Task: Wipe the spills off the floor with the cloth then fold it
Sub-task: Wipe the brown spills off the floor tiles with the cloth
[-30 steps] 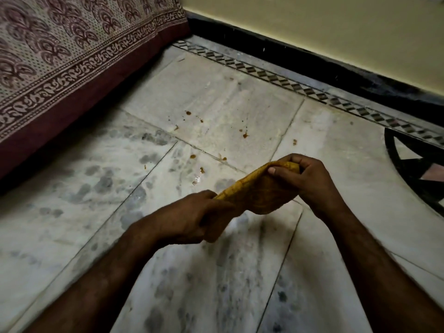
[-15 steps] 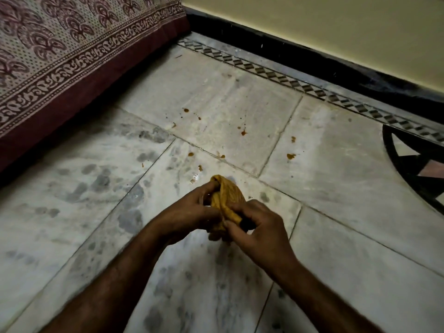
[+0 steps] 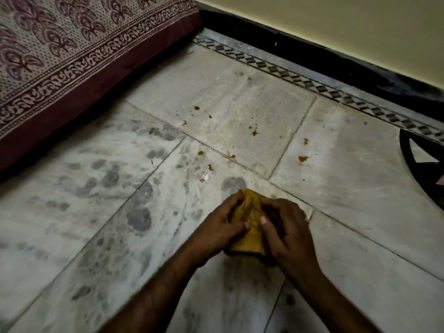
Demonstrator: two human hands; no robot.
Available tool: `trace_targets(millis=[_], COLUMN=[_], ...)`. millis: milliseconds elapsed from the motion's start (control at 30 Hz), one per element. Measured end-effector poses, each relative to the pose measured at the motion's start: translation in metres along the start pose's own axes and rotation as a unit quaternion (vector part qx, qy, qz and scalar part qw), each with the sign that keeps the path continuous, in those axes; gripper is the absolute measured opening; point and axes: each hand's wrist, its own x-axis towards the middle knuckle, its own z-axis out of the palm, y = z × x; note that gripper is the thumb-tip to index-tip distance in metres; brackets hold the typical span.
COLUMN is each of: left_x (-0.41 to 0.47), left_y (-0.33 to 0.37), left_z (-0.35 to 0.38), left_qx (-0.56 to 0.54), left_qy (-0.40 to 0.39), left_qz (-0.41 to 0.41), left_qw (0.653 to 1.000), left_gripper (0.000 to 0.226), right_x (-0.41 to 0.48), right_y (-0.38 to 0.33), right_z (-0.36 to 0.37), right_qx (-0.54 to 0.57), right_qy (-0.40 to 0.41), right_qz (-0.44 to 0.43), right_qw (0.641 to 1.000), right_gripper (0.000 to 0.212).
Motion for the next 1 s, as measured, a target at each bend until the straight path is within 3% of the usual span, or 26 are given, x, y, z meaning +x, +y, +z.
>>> trace_targets(millis=[67, 167, 233, 300, 400, 633, 833, 1000], left_x=[0.011, 0.023, 0.032, 0.040, 0.046, 0.032, 0.034, 0.039], left_y=[-0.027, -0.062, -0.074, -0.085, -0.094, -0.115, -0.146, -0.146], left_z=[-0.019, -0.042, -0.048, -0.054, -0.056, -0.062, -0.076, -0.081], left_qx=[0.083, 0.314, 0.429, 0.531, 0.586, 0.591, 0.594, 0.588], left_qy=[0.057, 0.178, 0.181, 0.166, 0.151, 0.201, 0.189, 0.214], left_qz=[-0.045, -0.031, 0.008, 0.036, 0.057, 0.080, 0.056, 0.072], left_qw=[0.994, 0.932, 0.885, 0.830, 0.794, 0.777, 0.780, 0.777], left_gripper=[0.057, 0.057, 0.074, 0.073, 0.065, 0.066, 0.076, 0.070], right_x=[0.004, 0.001, -0.005, -0.012, -0.014, 0.039, 0.002, 0.061], right_y=[0.022, 0.049, 0.057, 0.062, 0.067, 0.054, 0.072, 0.065], right_z=[0.030, 0.081, 0.100, 0.103, 0.093, 0.131, 0.109, 0.130], right_qx=[-0.116, -0.279, -0.325, -0.336, -0.334, -0.338, -0.346, -0.358], right_qy=[-0.089, -0.165, -0.188, -0.186, -0.188, -0.147, -0.132, -0.090], right_qz=[-0.021, -0.068, -0.104, -0.133, -0.147, -0.038, -0.138, -0.036], right_qw=[0.989, 0.943, 0.921, 0.914, 0.912, 0.929, 0.919, 0.929], right_gripper=[0.045, 0.054, 0.060, 0.062, 0.064, 0.065, 0.061, 0.065])
